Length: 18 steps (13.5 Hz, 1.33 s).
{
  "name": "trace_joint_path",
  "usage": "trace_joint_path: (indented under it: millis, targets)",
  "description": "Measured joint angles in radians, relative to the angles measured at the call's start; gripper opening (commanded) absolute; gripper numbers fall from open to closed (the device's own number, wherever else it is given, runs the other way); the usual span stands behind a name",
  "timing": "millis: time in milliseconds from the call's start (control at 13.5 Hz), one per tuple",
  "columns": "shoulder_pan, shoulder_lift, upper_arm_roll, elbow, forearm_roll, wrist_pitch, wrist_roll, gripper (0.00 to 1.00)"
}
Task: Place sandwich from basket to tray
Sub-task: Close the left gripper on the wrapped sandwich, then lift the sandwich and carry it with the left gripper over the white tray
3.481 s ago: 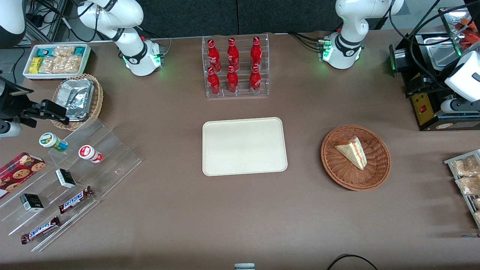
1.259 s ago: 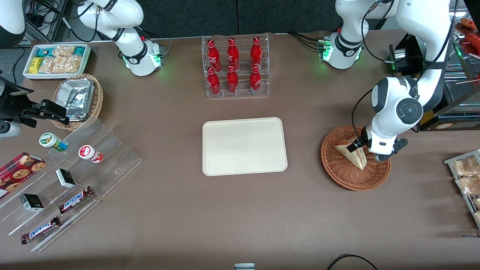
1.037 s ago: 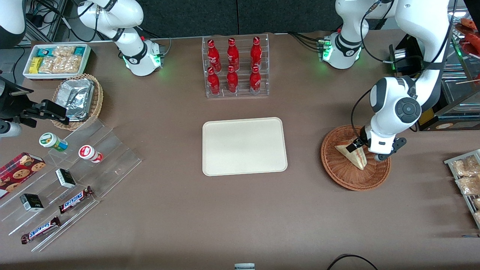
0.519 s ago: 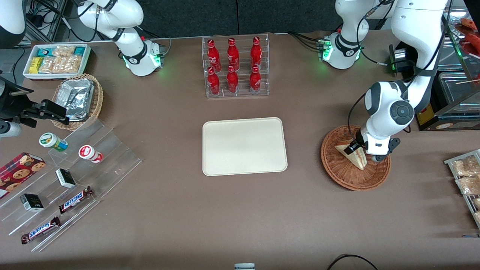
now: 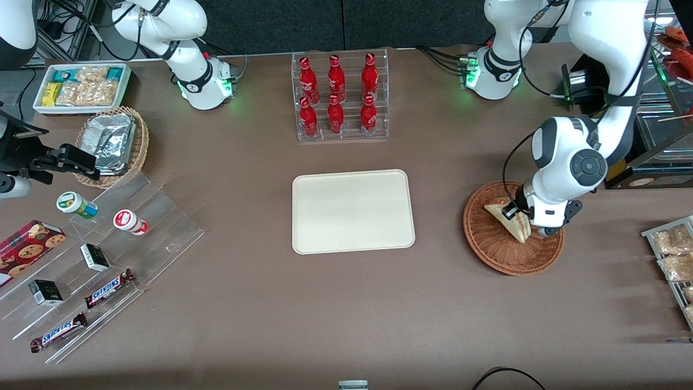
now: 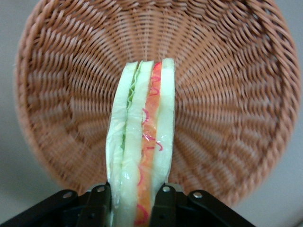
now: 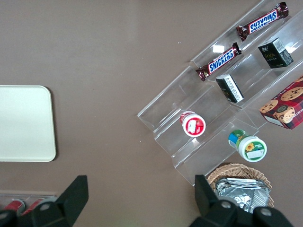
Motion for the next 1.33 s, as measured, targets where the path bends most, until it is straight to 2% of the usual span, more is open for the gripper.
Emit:
trace_joint_path:
  millis: [222,444,593,1037,1185,1333]
  targets:
    - [-0.004,-0.031,-0.064,0.160,0.000,-0.210,-0.002,0.00]
    - [-0.010,-0.027,-0.165,0.280,0.000,-0.295,-0.008,0.00]
    - [-0.055,0.012,-0.224,0.348,0.001,-0.305,-0.019,0.00]
    - [-0.345,0.280,-0.240,0.553,0.107,-0.301,-0.127,0.00]
    - [-0.414,0.396,-0.239,0.643,0.171,-0.300,-0.195,0.00]
    - [-0.461,0.487,-0.239,0.714,0.192,-0.300,-0.221,0.00]
